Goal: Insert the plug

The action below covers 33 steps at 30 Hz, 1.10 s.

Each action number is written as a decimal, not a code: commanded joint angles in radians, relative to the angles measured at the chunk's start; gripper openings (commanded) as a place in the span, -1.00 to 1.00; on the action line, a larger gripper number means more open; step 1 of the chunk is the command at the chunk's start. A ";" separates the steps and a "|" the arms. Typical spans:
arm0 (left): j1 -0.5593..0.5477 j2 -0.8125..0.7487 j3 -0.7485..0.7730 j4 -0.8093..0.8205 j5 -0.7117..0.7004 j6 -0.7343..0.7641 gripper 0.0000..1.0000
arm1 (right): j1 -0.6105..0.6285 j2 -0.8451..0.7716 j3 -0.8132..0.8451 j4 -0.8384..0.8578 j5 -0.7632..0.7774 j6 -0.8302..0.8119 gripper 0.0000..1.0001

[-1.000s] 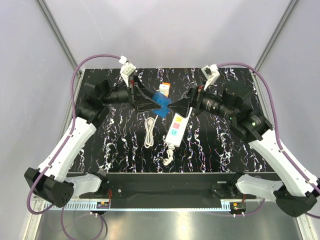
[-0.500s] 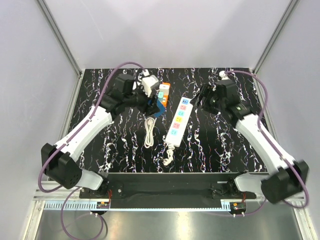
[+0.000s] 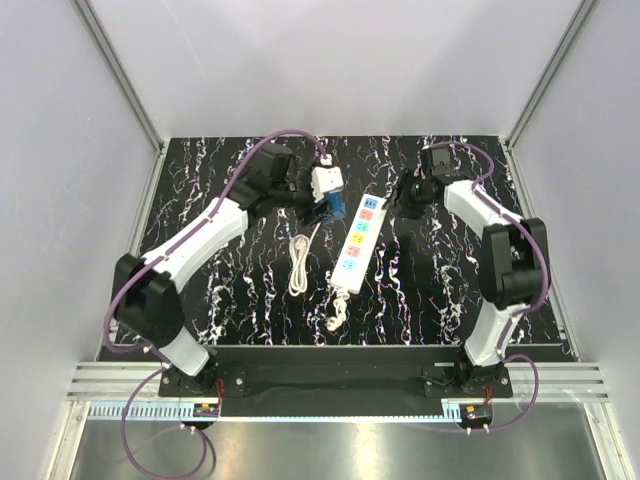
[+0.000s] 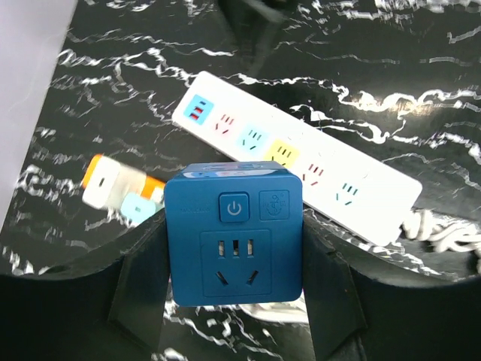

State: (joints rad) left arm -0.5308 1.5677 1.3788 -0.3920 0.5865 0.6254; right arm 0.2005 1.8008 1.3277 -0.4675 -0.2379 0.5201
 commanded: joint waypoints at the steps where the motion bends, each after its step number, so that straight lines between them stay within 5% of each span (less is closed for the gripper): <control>1: 0.002 0.047 0.063 0.091 0.113 0.134 -1.00 | -0.038 0.115 0.122 0.086 -0.139 -0.034 0.09; 10: 0.002 0.218 0.163 0.067 0.151 0.201 -1.00 | -0.059 0.340 0.335 0.038 -0.200 -0.101 0.06; 14: 0.002 0.256 0.180 0.067 0.168 0.218 -1.00 | -0.059 0.354 0.340 0.020 -0.136 -0.117 0.06; 33: 0.008 0.394 0.315 -0.097 0.147 0.333 -1.00 | -0.006 0.479 0.404 -0.006 -0.337 -0.287 -0.25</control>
State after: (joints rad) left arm -0.5304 1.9480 1.6314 -0.4854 0.7021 0.9134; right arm 0.1604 2.2589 1.7020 -0.4393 -0.5278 0.3027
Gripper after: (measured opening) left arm 0.638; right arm 0.420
